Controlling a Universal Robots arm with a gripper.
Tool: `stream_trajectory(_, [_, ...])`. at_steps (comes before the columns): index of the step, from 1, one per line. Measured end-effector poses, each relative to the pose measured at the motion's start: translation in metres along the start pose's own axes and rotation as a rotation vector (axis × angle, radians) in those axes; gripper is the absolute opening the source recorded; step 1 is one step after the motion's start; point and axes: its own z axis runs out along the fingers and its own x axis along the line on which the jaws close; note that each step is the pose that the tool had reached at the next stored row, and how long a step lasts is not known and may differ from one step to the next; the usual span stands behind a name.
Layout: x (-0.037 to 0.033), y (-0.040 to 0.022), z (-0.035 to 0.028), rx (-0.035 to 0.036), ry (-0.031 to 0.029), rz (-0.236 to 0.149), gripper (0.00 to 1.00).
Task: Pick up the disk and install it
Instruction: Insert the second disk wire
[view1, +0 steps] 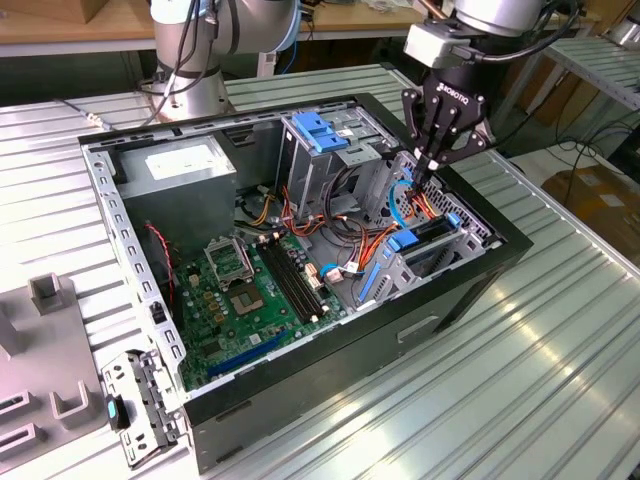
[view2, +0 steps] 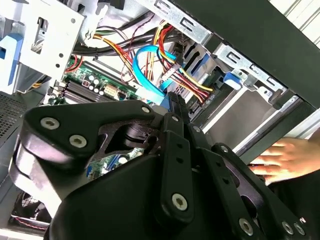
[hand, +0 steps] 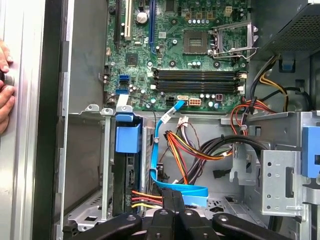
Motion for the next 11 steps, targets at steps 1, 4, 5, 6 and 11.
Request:
stream_trajectory(1, [0.0, 0.0, 0.0, -0.0001, 0.0011, 0.0, 0.11])
stream_trajectory(4, [0.0, -0.0001, 0.0, -0.0007, 0.0252, 0.001, 0.11])
stream_trajectory(5, [-0.0001, 0.0, 0.0, -0.0011, 0.0374, 0.002, 0.11])
stream_trajectory(6, [-0.0002, 0.0, -0.0001, -0.0015, 0.0505, 0.002, 0.17])
stream_trajectory(11, [-0.0011, 0.0, -0.0002, -0.0031, 0.1062, 0.005, 0.18])
